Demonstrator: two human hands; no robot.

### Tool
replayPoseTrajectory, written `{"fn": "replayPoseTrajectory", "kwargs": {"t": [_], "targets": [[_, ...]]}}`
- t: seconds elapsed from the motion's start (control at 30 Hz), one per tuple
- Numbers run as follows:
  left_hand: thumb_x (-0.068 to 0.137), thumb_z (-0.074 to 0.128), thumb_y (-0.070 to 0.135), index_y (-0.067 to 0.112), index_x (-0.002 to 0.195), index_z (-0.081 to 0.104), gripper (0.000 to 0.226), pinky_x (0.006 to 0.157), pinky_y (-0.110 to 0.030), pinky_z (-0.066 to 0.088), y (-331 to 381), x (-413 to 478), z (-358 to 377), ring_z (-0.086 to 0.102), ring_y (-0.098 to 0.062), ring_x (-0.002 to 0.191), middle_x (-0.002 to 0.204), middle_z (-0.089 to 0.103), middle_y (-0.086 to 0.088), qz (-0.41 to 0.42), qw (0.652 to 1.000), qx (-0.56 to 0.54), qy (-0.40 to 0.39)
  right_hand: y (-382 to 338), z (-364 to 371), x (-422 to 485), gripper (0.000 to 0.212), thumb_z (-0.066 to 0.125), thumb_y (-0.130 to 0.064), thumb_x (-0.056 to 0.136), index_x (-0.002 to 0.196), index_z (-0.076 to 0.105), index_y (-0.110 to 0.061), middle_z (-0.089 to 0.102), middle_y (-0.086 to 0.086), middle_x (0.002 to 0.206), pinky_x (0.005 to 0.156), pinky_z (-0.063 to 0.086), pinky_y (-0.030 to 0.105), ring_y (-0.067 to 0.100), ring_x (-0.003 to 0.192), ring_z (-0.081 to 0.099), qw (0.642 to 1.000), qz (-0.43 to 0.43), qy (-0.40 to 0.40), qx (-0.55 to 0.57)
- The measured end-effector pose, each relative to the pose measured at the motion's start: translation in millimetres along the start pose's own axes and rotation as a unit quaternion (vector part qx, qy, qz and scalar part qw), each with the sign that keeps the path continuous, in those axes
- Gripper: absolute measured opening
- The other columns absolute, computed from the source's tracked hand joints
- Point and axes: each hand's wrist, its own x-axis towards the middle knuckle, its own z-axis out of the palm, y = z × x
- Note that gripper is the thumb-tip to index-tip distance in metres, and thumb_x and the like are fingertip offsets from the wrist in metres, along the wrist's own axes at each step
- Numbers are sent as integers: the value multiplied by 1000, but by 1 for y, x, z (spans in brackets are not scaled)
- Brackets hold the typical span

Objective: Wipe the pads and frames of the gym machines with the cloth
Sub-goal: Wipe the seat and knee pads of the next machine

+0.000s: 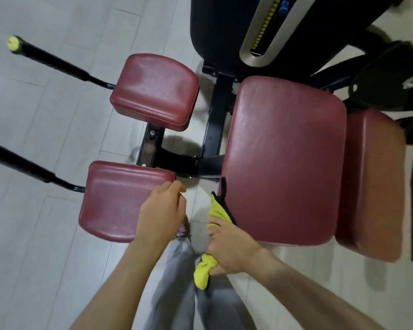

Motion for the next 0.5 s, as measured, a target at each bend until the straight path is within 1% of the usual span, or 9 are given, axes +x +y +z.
{"fn": "replayPoseTrajectory", "kwargs": {"t": [0.1, 0.17, 0.23, 0.3, 0.33, 0.37, 0.4, 0.47, 0.5], "targets": [[95, 53, 15, 21, 104, 65, 16, 63, -34, 41, 5, -9, 6, 56, -22, 87, 96, 61, 3, -6, 1000, 10, 0, -29, 21, -13, 54, 43, -69, 80, 70, 71, -24, 63, 1, 69, 103, 38, 43, 24, 79, 55, 989, 42, 49, 134], [92, 53, 14, 22, 102, 65, 18, 62, -35, 43, 7, -15, 11, 55, -23, 85, 92, 58, 4, -14, 1000, 17, 0, -51, 33, -21, 48, 44, -61, 76, 71, 71, -22, 63, -1, 69, 104, 37, 38, 23, 80, 55, 964, 92, 79, 237], [91, 52, 14, 23, 103, 66, 21, 64, -37, 47, 11, -20, 13, 56, -26, 84, 93, 60, 2, -19, 999, 26, 1, -76, 42, -31, 39, 47, -51, 77, 72, 68, -19, 62, 0, 67, 101, 37, 34, 22, 78, 54, 918, 163, 101, 347], [91, 51, 14, 22, 104, 67, 22, 66, -41, 51, 15, -24, 12, 57, -28, 85, 95, 64, -1, -17, 999, 30, 4, -95, 49, -37, 30, 53, -40, 86, 78, 68, -16, 67, 4, 74, 95, 40, 36, 25, 82, 60, 832, 271, 101, 473], [92, 51, 13, 20, 105, 67, 22, 67, -43, 53, 18, -27, 12, 58, -29, 85, 95, 65, -2, -14, 999, 31, 5, -102, 48, -40, 29, 55, -38, 92, 81, 67, -14, 69, 7, 80, 86, 42, 36, 27, 88, 63, 757, 327, 103, 556], [93, 51, 13, 19, 106, 67, 22, 68, -45, 53, 20, -29, 11, 58, -30, 84, 95, 66, -3, -10, 999, 34, 4, -110, 46, -41, 29, 57, -38, 97, 81, 64, -14, 68, 7, 84, 79, 41, 35, 30, 94, 65, 660, 383, 109, 637], [93, 51, 12, 18, 107, 67, 22, 68, -46, 54, 23, -32, 9, 59, -31, 84, 94, 67, -5, -4, 999, 38, 4, -114, 41, -41, 29, 57, -37, 101, 81, 61, -17, 65, 4, 85, 77, 40, 31, 30, 97, 65, 539, 436, 122, 711], [93, 52, 11, 16, 107, 68, 22, 68, -46, 53, 31, -37, 6, 59, -33, 84, 94, 67, -7, 8, 999, 46, 6, -123, 38, -26, 20, 55, -33, 105, 91, 62, -21, 64, 2, 88, 84, 42, 28, 28, 97, 63, 223, 483, 185, 826], [92, 52, 11, 15, 108, 68, 23, 68, -45, 52, 35, -40, 4, 59, -33, 84, 94, 67, -8, 11, 999, 50, 6, -124, 36, -16, 23, 54, -34, 105, 103, 67, -16, 70, 8, 95, 92, 47, 33, 29, 100, 65, 53, 451, 213, 865]]}}
